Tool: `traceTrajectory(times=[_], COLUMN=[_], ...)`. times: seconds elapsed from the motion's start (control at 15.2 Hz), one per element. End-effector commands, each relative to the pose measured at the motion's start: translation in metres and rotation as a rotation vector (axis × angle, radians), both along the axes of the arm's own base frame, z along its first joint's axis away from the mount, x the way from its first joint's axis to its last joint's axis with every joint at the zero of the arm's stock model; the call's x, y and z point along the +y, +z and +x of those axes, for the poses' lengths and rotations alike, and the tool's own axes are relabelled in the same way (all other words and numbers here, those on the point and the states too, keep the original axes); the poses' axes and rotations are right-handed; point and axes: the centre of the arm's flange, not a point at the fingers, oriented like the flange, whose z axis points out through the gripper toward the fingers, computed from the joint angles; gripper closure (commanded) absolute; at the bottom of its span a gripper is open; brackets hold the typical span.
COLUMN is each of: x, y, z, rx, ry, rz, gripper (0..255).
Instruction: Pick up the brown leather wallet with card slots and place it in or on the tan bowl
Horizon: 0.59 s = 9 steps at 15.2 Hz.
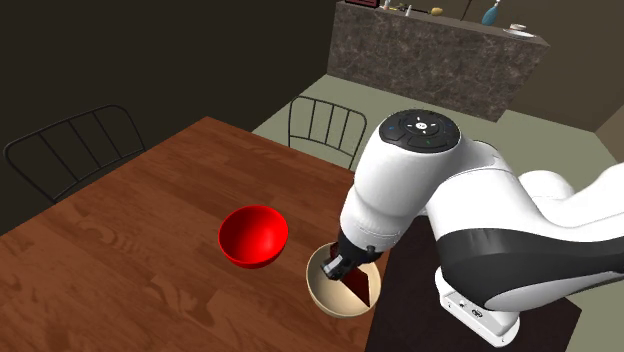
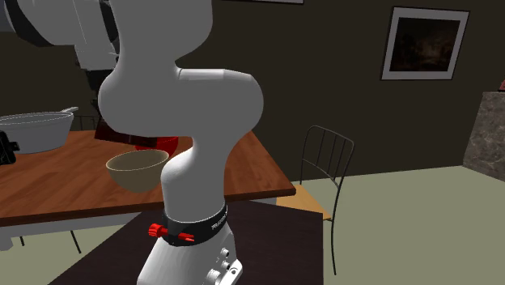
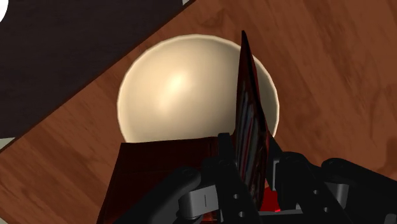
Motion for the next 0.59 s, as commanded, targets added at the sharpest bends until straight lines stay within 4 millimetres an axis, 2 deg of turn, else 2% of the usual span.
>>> traceTrajectory(times=[0.0,0.53], x=[0.001,0.001], y=[-0.011,-0.055], z=[0.000,0.000], rx=[-0.001,-0.001], ry=[0.000,0.000], rz=[0.001,0.001], gripper=[255,255])
